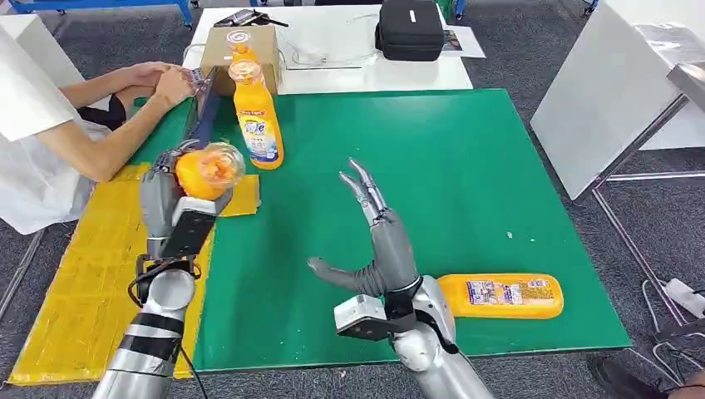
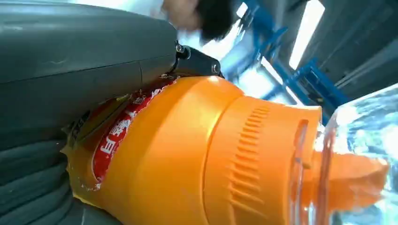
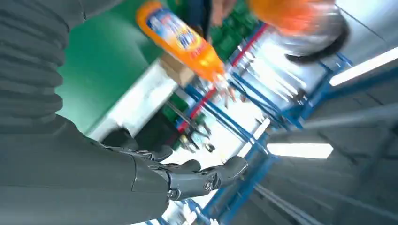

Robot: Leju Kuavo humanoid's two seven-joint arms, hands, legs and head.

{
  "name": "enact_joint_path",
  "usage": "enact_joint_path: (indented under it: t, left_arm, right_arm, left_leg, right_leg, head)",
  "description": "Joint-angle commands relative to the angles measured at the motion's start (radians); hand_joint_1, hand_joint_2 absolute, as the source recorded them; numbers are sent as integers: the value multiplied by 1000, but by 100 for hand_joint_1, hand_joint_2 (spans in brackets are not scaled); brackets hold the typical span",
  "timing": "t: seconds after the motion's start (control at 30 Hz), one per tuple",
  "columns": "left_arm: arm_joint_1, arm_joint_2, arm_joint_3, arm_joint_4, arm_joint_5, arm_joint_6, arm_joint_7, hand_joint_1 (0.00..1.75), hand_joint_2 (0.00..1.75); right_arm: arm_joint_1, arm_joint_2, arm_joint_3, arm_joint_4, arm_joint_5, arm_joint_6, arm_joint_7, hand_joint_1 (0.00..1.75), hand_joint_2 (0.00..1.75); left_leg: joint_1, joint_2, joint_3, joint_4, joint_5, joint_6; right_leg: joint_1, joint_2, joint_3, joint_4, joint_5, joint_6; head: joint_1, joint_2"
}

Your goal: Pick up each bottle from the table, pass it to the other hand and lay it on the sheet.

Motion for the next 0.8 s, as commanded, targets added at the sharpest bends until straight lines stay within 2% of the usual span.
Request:
enact_joint_path:
  t: [0.03, 0.1, 0.33, 0.37, 0.43, 0.57, 0.6, 0.67, 0.7, 0.8]
  left_arm:
    - [-102, 57, -27, 307, -434, 106, 137, 175, 175]
    - [-89, 62, -14, 333, -552, 106, 164, 175, 175]
    - [-80, 64, -3, 364, -618, 106, 182, 175, 175]
    - [-87, 73, -19, 421, -649, 106, 169, 175, 175]
    - [-91, 101, -60, 480, -755, 106, 234, 175, 175]
    - [-122, 110, -33, 605, -714, 106, 244, 175, 175]
    - [-167, 95, 20, 730, -567, 106, 147, 175, 175]
    - [-175, 110, 13, 742, -615, 106, 203, 175, 175]
    - [-183, 114, 21, 757, -606, 106, 202, 175, 175]
    - [-183, 114, 21, 757, -606, 106, 202, 175, 175]
  right_arm:
    - [-14, -86, 17, -127, 8, -23, 11, 0, 175]
    - [-26, -93, 13, -138, 9, -36, 17, 0, 175]
    - [-35, -103, 9, -142, -2, -44, 24, 0, 175]
    - [-37, -106, 7, -146, -2, -60, 20, 0, 175]
    - [-54, -115, 21, -139, 3, -52, 21, 0, 175]
    - [-80, -113, 51, -108, 1, -48, 27, 0, 175]
    - [-73, -116, 56, -105, 1, -52, 27, 0, 175]
    - [-66, -120, 57, -106, 1, -55, 27, 0, 175]
    - [-64, -122, 57, -106, 1, -57, 27, 0, 175]
    - [-64, -122, 57, -106, 1, -57, 27, 0, 175]
  left_leg:
    - [2, -2, 6, 0, -2, -2]
    - [2, 0, 7, 0, -3, -1]
    - [3, 1, 8, 1, -4, -2]
    - [2, 1, 6, 0, -3, -2]
    - [1, 1, 5, 0, -2, -1]
    - [1, 4, 6, -1, -2, -1]
    - [2, 3, 6, 0, -3, -2]
    - [1, 1, 2, -1, 0, -1]
    - [2, 1, 6, 0, -2, -2]
    - [1, 2, 3, 0, -1, -1]
  right_leg:
    - [2, 2, 7, 0, -2, -3]
    - [1, 4, 7, -1, -2, -3]
    - [2, 6, 8, 0, -3, -4]
    - [1, 5, 6, 0, -2, -3]
    - [1, 4, 5, -1, -1, -2]
    - [1, 6, 5, -1, -1, -3]
    - [1, 7, 6, 0, -2, -4]
    - [1, 2, 2, -1, 0, -2]
    - [2, 4, 6, -1, -2, -3]
    - [1, 4, 3, 0, 0, -2]
  head:
    - [0, 0]
    - [0, 0]
    - [0, 0]
    - [0, 0]
    - [0, 0]
    - [0, 0]
    - [0, 0]
    - [0, 0]
    - [0, 0]
    - [0, 0]
